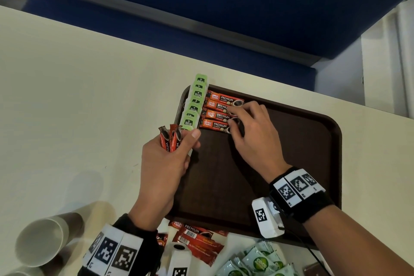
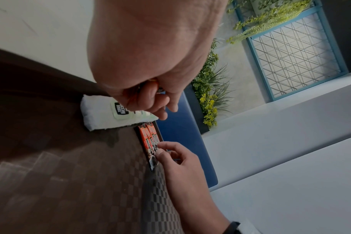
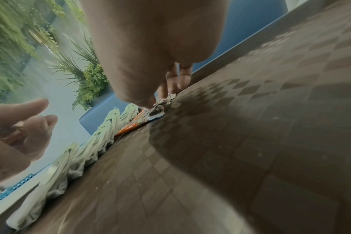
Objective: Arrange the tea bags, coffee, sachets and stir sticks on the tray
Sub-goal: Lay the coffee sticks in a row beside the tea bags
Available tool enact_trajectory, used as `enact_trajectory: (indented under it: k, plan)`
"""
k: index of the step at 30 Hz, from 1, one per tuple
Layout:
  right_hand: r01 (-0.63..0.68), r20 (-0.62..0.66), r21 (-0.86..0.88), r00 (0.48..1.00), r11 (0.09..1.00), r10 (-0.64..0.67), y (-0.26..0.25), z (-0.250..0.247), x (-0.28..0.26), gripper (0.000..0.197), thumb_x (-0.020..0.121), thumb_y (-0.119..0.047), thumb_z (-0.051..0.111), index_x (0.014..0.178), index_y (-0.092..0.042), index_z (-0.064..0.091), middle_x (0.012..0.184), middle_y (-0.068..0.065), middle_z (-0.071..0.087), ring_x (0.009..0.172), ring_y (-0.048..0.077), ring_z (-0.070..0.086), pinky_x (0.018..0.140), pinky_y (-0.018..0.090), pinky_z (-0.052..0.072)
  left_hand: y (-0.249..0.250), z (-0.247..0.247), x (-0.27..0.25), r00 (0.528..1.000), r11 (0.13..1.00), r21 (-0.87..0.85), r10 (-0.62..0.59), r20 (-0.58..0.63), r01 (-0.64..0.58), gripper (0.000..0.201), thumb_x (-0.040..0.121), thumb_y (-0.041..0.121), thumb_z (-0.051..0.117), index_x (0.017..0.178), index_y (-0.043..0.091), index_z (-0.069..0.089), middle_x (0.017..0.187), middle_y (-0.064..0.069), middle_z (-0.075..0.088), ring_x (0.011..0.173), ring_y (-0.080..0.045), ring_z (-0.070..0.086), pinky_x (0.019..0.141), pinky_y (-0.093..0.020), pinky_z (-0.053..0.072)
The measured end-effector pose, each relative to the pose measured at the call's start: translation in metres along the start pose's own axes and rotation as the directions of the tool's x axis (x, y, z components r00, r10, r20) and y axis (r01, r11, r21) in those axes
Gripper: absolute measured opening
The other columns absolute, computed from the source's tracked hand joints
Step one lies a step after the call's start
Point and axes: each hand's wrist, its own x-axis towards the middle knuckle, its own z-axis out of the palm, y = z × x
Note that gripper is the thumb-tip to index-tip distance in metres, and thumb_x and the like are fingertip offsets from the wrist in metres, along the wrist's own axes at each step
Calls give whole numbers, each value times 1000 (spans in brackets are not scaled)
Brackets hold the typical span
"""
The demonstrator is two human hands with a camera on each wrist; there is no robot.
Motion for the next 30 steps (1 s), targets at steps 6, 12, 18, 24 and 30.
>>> enact_trajectory:
  k: [6,12,18,24,30]
  plan:
    - [-32,-31,119,999,992,36,-2,-5,-5,30,108,-29,60,137,-22,63,129,-5,54,121,11,50,85,27,53,3,2,1,998,998,-34,-50,23,51,31,100,46,71,102,16,78,73,-4,72,54,-6,54,58,-23,47]
    - [-60,-9,192,998,980,63,-8,-6,-14,24,104,-26,65,128,-25,69,121,-9,54,117,9,52,87,26,51,5,7,1,976,957,-232,-136,169,174,17,110,12,54,119,14,68,71,-3,61,61,-14,56,63,-30,47]
    - [16,-8,83,1000,996,-15,-11,2,-18,18,100,-26,72,118,-23,73,118,-4,56,114,15,53,76,33,56,4,8,2,977,956,-249,-111,180,154,18,111,13,53,119,7,69,75,0,62,63,-16,61,52,-25,47]
    - [15,-5,68,1000,998,-15,-16,3,-17,16,101,-27,72,116,-23,73,119,-5,56,116,14,52,75,28,53,5,5,0,977,948,-276,-111,184,160,17,110,16,57,120,6,68,77,-3,64,63,-16,60,51,-24,47]
    - [-57,-32,217,997,975,66,-21,-11,-24,13,103,-27,68,115,-24,73,116,-12,56,110,4,55,81,12,43,4,4,0,973,929,-320,-129,191,186,23,107,12,58,129,10,66,73,-5,65,66,-16,61,68,-32,51]
